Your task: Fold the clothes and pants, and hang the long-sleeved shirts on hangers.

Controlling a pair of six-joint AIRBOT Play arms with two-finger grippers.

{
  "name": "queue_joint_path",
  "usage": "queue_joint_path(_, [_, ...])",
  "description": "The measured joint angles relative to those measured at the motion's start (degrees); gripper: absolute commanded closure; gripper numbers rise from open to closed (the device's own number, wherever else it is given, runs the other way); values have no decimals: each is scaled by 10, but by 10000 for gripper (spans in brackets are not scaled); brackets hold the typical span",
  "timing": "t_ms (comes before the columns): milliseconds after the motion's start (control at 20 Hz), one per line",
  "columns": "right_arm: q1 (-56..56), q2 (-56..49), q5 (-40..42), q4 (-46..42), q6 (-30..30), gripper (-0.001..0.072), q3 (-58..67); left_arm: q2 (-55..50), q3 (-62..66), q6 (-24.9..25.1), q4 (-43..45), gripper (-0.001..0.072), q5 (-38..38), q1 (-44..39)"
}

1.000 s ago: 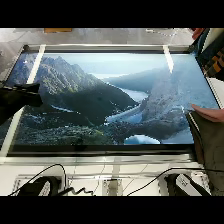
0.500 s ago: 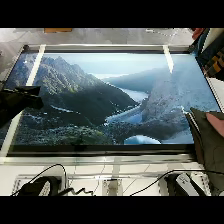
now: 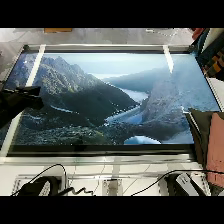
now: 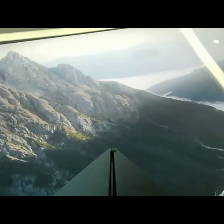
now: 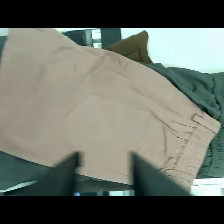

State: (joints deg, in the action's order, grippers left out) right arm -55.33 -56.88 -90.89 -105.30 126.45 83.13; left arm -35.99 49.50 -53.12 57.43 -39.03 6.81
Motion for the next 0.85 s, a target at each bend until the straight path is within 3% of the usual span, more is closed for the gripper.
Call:
queue_joint_path(50, [2, 0, 7, 13, 0, 689, -1, 0, 0, 0, 0, 705, 0, 0])
queue_joint_path(150, [14, 0, 20, 47, -9, 689, -1, 0, 0, 0, 0, 705, 0, 0])
queue_joint_path(350, [99, 0, 62, 144, -97, 689, -1, 0, 0, 0, 0, 705, 0, 0])
queue_joint_path(550, [286, -7, 88, 191, -181, 689, -1, 0, 0, 0, 0, 705, 0, 0])
queue_joint_path(850, [585, -25, 109, 149, -328, 689, -16, 0, 0, 0, 0, 705, 0, 0])
